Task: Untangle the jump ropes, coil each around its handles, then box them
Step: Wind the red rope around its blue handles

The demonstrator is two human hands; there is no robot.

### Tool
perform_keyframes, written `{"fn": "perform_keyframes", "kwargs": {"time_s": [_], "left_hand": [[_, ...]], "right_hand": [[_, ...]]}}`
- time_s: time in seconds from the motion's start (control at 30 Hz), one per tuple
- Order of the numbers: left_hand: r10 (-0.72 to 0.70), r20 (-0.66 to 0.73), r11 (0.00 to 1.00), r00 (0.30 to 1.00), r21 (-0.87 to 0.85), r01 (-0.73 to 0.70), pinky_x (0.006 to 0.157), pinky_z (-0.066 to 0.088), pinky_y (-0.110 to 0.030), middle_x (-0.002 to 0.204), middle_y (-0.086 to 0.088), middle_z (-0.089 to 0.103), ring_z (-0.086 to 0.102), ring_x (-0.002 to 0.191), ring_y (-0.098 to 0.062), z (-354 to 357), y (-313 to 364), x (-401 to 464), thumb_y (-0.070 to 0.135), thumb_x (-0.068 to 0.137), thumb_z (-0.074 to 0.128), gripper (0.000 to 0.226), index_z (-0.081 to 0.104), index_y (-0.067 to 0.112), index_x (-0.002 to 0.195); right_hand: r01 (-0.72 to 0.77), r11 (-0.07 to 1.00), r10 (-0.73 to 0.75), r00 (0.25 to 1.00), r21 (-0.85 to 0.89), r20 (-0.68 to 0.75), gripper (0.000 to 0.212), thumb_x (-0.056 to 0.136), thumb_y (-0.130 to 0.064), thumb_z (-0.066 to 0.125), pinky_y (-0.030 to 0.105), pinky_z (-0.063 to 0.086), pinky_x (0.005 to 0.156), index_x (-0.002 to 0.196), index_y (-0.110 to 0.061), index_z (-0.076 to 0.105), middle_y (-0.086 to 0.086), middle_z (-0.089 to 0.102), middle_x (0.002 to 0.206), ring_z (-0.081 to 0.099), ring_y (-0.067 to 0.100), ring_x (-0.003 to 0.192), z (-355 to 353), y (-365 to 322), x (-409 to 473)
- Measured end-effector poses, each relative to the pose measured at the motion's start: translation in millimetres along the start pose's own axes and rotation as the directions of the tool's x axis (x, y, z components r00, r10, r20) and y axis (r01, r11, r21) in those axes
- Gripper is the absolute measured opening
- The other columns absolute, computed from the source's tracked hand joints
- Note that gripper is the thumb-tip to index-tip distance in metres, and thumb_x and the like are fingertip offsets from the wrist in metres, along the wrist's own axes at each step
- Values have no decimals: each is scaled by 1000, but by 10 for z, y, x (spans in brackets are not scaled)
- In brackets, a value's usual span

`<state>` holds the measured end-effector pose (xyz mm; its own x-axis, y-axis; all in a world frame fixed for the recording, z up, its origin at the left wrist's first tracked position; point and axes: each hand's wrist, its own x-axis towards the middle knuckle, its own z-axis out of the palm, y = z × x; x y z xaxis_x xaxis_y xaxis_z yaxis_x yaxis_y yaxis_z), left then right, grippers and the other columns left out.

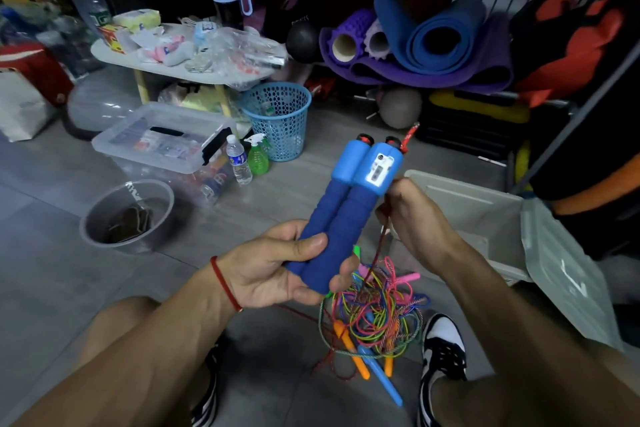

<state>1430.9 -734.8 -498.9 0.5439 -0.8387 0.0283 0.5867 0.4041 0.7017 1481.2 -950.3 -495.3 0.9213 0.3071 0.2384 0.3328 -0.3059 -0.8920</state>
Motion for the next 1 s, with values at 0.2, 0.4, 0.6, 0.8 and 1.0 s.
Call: {"fn": "perform_keyframes", "kwargs": {"time_s": [0.2, 0.4, 0.6, 0.8, 1.0], "left_hand": [[141, -228, 990, 963, 32, -138, 59, 52, -26, 105, -17, 61, 62, 89, -25, -84, 62, -25, 20, 88, 74, 48, 54, 2, 128], [284, -577, 957, 766, 219, -190, 58, 56, -32, 103, -18, 65, 69, 82, -27, -119, 92, -8, 18, 82, 74, 46, 58, -1, 120], [275, -515, 960, 812, 195, -201, 63, 54, -37, 113, -24, 65, 64, 79, -27, -26, 59, 7, 9, 97, 49, 46, 42, -14, 135], [320, -681, 895, 658, 444, 24, 55, 52, -33, 102, -22, 64, 64, 79, -30, -245, 118, -62, 9, 96, 59, 41, 43, -3, 133], [354, -740, 727, 572, 602, 330, 52, 53, -34, 95, -16, 60, 60, 74, -31, -543, 18, -85, 6, 100, 57, 24, 46, 14, 120]], "right_hand": [[-168, 985, 161, 978, 42, 132, 39, 105, -40, 30, 34, 38, 57, 83, -22, 57, 2, 40, 61, 42, 17, 51, 257, -18, -71], [-13, 947, 99, 963, -320, 252, 35, 102, -34, 32, 24, 35, 59, 73, -42, 51, -23, 56, 68, 52, 0, 64, 325, -28, -195], [-261, 963, 258, 839, -62, 480, 50, 109, -30, 34, 12, 32, 51, 70, -45, 62, -21, 46, 54, 41, -3, 49, 274, -100, -219], [27, 820, 238, 892, -572, 384, 31, 103, -55, 30, 39, 50, 75, 95, -31, 48, -8, 59, 80, 58, 12, 75, 71, 36, -260], [-77, 870, 231, 936, -487, 265, 42, 105, -40, 40, 21, 38, 67, 74, -21, 61, -10, 58, 65, 56, -2, 65, -174, 44, -312]]}}
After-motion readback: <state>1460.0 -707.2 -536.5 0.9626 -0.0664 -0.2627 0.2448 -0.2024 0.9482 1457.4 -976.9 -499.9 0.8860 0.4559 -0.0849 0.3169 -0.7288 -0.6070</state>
